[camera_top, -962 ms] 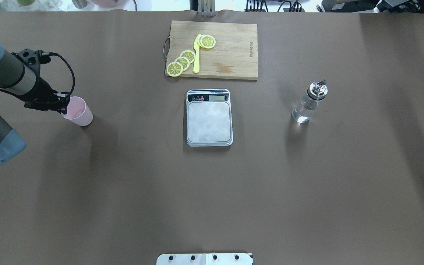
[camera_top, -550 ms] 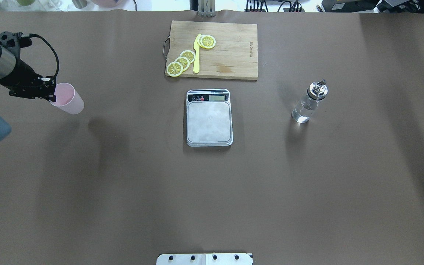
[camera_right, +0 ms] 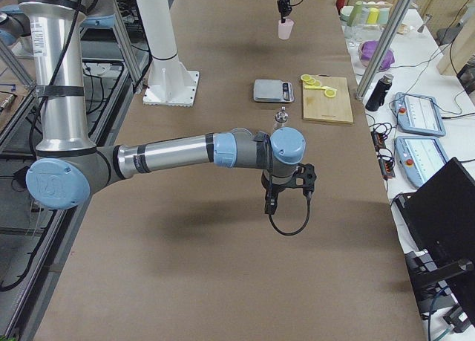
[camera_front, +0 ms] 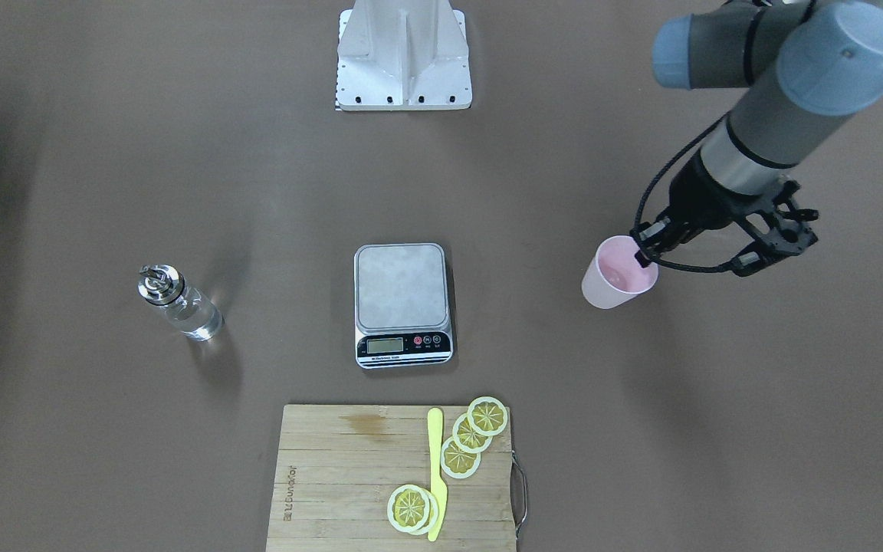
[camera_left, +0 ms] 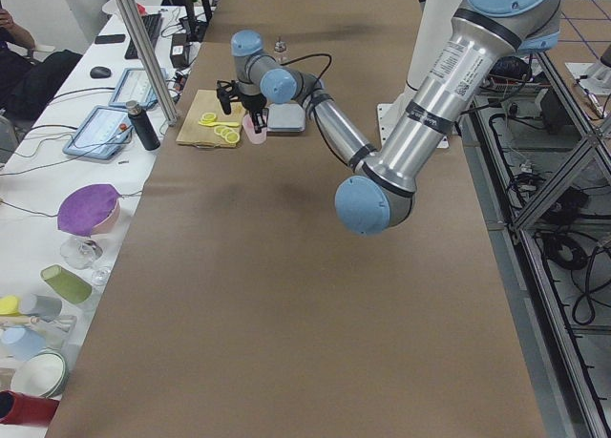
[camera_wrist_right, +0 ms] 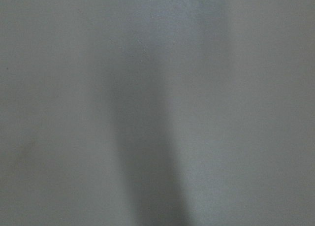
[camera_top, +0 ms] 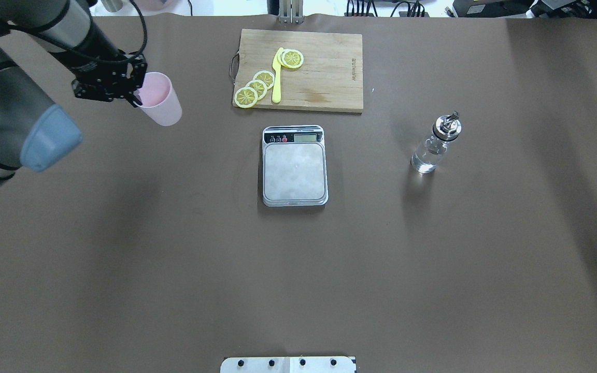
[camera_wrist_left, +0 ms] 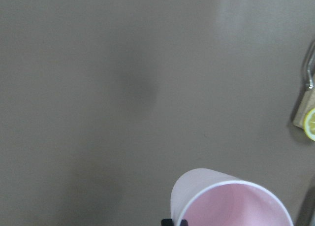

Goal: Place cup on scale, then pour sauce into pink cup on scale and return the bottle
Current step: 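Carry the pink cup with the left gripper onto the scale and release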

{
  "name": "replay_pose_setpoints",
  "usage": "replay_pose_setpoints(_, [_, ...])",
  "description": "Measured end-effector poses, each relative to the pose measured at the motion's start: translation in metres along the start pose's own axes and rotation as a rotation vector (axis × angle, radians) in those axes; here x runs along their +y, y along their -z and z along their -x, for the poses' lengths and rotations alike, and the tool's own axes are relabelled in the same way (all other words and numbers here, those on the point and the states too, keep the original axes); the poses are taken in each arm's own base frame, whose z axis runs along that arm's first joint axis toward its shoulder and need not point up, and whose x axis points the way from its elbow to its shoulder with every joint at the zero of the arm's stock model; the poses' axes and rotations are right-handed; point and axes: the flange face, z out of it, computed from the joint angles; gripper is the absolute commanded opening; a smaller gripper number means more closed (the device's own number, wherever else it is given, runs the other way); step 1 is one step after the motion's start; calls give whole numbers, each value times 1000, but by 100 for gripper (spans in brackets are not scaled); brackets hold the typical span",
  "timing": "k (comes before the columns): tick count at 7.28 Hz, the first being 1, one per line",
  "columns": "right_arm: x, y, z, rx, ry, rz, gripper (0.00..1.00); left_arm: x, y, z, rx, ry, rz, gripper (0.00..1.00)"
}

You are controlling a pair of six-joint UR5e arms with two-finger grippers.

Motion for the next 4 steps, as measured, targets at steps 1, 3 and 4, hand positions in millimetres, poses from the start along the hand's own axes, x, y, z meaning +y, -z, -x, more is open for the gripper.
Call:
replay_pose_setpoints(1, [-2, 3, 4, -2, 7, -6, 100, 32, -6, -37, 11, 17, -6, 0])
replay_pose_setpoints(3, [-4, 5, 6, -1, 14, -10, 100, 77, -20, -109, 26, 42, -12, 0])
replay_pose_setpoints(4, [-6, 10, 13, -1, 37, -29, 100, 90, -23, -145, 31, 59, -12, 0])
